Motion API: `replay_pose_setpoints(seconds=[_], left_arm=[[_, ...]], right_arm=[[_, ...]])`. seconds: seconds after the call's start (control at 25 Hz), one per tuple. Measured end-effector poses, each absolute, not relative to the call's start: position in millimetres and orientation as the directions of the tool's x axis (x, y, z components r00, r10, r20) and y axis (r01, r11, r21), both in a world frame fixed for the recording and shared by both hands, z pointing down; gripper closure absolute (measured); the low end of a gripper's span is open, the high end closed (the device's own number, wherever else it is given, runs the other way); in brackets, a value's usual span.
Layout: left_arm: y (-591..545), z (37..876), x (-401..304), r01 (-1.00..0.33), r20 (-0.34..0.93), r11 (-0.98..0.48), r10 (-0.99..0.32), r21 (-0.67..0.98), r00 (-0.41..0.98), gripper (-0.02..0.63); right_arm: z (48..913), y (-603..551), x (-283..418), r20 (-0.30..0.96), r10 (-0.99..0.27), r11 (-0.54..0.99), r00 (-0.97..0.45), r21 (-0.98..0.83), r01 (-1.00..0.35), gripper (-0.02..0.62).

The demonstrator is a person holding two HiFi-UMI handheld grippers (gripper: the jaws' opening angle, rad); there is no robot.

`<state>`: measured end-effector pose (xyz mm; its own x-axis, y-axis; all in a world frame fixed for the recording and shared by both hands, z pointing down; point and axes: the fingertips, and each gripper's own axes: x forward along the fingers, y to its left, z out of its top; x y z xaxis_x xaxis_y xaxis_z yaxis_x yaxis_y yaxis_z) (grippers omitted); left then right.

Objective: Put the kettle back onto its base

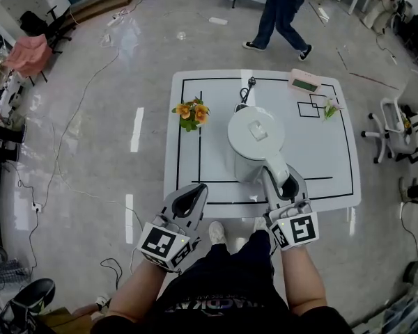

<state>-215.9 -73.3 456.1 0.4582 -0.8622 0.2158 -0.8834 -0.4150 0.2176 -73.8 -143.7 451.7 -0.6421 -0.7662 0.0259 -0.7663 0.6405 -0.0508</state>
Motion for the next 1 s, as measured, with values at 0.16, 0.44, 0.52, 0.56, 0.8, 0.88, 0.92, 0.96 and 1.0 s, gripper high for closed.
replay_pose_setpoints(seconds=[0.16, 0.44, 0.52, 0.56, 0.8, 0.88, 0.92, 0.96, 1.0], left_arm=[[-74, 457, -216, -0.883, 0.218, -0.417, -0.861, 0.215, 0.46, 0.601], [-75, 458, -211, -0.876, 0.211, -0.43, -0.856, 0.217, 0.472, 0.601], [-75, 458, -210, -0.873, 0.208, -0.434, -0.854, 0.22, 0.477, 0.601], [-75, 457, -210, -0.872, 0.206, -0.436, -0.853, 0.224, 0.479, 0.601], [-75, 456, -207, -0.858, 0.192, -0.459, -0.843, 0.23, 0.502, 0.601], [-76, 455, -205, -0.852, 0.186, -0.469, -0.839, 0.231, 0.512, 0.601], [-76, 454, -204, -0.85, 0.183, -0.474, -0.837, 0.231, 0.517, 0.601], [-76, 454, -203, -0.846, 0.179, -0.48, -0.834, 0.231, 0.522, 0.601], [-76, 453, -201, -0.843, 0.176, -0.486, -0.831, 0.232, 0.527, 0.601]], right_arm=[[452, -146, -75, 0.02, -0.765, 0.642, -0.643, -0.055, -0.765, 0.468], [458, -150, -80, 0.034, -0.751, 0.658, -0.659, -0.043, -0.752, 0.468], [459, -149, -79, 0.043, -0.747, 0.661, -0.663, -0.044, -0.749, 0.466], [460, -148, -78, 0.049, -0.747, 0.662, -0.663, -0.048, -0.748, 0.466], [464, -144, -78, 0.095, -0.742, 0.662, -0.663, -0.045, -0.748, 0.463], [465, -144, -78, 0.111, -0.742, 0.661, -0.661, -0.041, -0.749, 0.463], [465, -143, -78, 0.116, -0.742, 0.661, -0.66, -0.038, -0.75, 0.453], [464, -142, -78, 0.119, -0.742, 0.661, -0.66, -0.034, -0.749, 0.433], [464, -140, -77, 0.123, -0.741, 0.662, -0.66, -0.031, -0.749, 0.423]])
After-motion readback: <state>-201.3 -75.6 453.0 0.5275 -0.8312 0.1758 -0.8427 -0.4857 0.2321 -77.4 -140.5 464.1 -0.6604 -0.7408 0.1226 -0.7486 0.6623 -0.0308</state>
